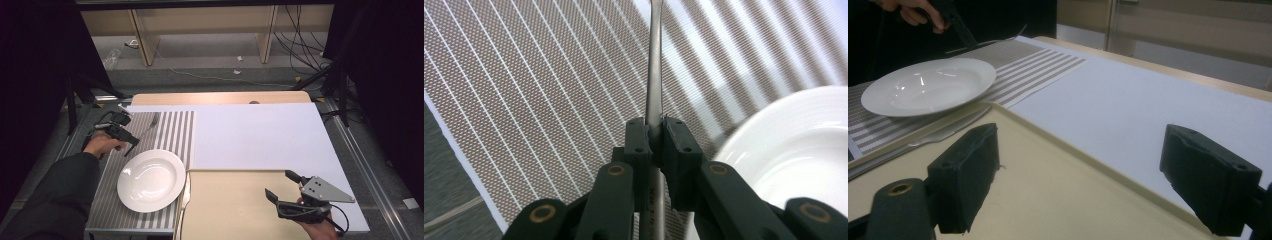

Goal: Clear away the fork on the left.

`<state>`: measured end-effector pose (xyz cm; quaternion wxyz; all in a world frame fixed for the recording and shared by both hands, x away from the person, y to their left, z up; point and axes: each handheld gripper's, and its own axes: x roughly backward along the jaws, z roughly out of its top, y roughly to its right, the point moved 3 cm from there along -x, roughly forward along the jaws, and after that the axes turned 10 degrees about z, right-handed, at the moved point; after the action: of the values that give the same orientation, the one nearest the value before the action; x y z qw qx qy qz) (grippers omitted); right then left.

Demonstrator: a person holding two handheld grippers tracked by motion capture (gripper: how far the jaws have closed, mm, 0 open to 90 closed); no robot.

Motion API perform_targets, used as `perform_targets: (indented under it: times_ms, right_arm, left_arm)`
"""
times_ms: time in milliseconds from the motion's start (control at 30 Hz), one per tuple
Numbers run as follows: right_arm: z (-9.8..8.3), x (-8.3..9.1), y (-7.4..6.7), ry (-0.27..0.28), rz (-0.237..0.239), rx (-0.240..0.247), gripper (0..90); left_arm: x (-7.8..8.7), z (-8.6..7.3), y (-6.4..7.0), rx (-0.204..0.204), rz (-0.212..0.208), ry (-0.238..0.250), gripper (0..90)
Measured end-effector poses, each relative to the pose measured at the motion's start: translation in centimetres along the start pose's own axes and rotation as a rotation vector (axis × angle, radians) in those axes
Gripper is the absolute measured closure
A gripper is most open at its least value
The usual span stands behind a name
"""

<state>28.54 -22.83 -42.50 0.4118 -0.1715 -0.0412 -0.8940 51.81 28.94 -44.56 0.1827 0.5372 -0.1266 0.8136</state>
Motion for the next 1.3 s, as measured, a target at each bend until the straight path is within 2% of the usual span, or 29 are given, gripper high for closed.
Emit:
perform_targets:
  times_ms: [33, 100, 133, 167, 233, 300, 333, 367, 400, 467, 667, 700, 733, 767, 800, 967, 1100, 1300]
  right_arm:
    - [0.0, 0.0, 0.0, 0.0, 0.0, 0.0, 16.8]
    - [0.0, 0.0, 0.0, 0.0, -0.002, 0.002, 16.9]
    - [0.0, 0.0, 0.0, 0.0, -0.001, 0.002, 16.8]
    - [0.0, 0.0, 0.0, 0.0, -0.001, 0.002, 16.8]
    - [0.0, 0.0, 0.0, -0.001, -0.002, 0.002, 16.8]
    - [0.0, 0.1, 0.0, -0.014, -0.007, 0.003, 16.8]
    - [0.0, 0.1, 0.0, -0.011, -0.006, 0.004, 16.9]
    - [0.0, 0.1, 0.0, -0.011, -0.006, 0.004, 16.9]
    - [0.0, 0.1, 0.0, -0.004, -0.004, 0.003, 16.8]
    - [0.0, 0.0, 0.0, -0.001, -0.003, 0.002, 16.9]
    - [0.0, 0.0, 0.0, -0.002, -0.003, 0.003, 16.8]
    - [0.0, 0.0, 0.0, -0.004, -0.004, 0.002, 16.8]
    - [0.0, 0.0, 0.0, -0.004, -0.004, 0.002, 16.8]
    - [0.0, -0.1, 0.0, -0.007, -0.003, 0.0, 16.8]
    - [0.0, -0.1, 0.0, -0.006, -0.004, 0.001, 16.8]
    - [0.0, -0.1, -0.1, -0.006, -0.005, 0.001, 16.8]
    - [0.0, -0.1, -0.1, -0.006, -0.004, 0.001, 16.9]
    - [0.0, -0.1, -0.1, -0.006, -0.004, 0.001, 16.9]
  left_arm:
    - [0.0, 0.0, 0.0, 0.0, 0.0, 0.0, 81.2]
    - [0.9, -0.2, 0.1, 0.011, -0.015, 0.028, 81.2]
    - [1.8, -0.4, 0.3, 0.029, -0.023, 0.063, 81.1]
    - [1.8, -0.4, 0.3, 0.029, -0.023, 0.063, 81.2]
    - [2.8, -0.8, 0.7, 0.037, -0.042, 0.085, 81.1]
    - [3.7, -1.2, 1.1, 0.045, -0.044, 0.11, 81.2]
    - [4.4, -1.6, 1.4, 0.066, -0.059, 0.14, 81.2]
    - [4.4, -1.6, 1.4, 0.066, -0.059, 0.14, 81.1]
    - [4.8, -2.0, 1.8, 0.061, -0.042, 0.149, 81.1]
    - [5.5, -2.8, 2.7, 0.051, -0.07, 0.171, 81.2]
    - [6.6, -4.1, 4.0, 0.044, -0.087, 0.207, 81.1]
    - [7.0, -4.6, 4.7, 0.031, -0.092, 0.22, 81.2]
    - [7.0, -4.6, 4.7, 0.031, -0.092, 0.22, 81.1]
    - [7.4, -5.0, 5.5, 0.021, -0.107, 0.238, 81.2]
    - [7.4, -5.0, 5.5, 0.021, -0.107, 0.238, 81.2]
    - [8.4, -6.2, 7.4, -0.002, -0.132, 0.282, 81.1]
    - [8.7, -6.7, 8.4, -0.027, -0.133, 0.289, 81.1]
    - [8.5, -8.0, 9.9, -0.025, -0.168, 0.309, 81.1]
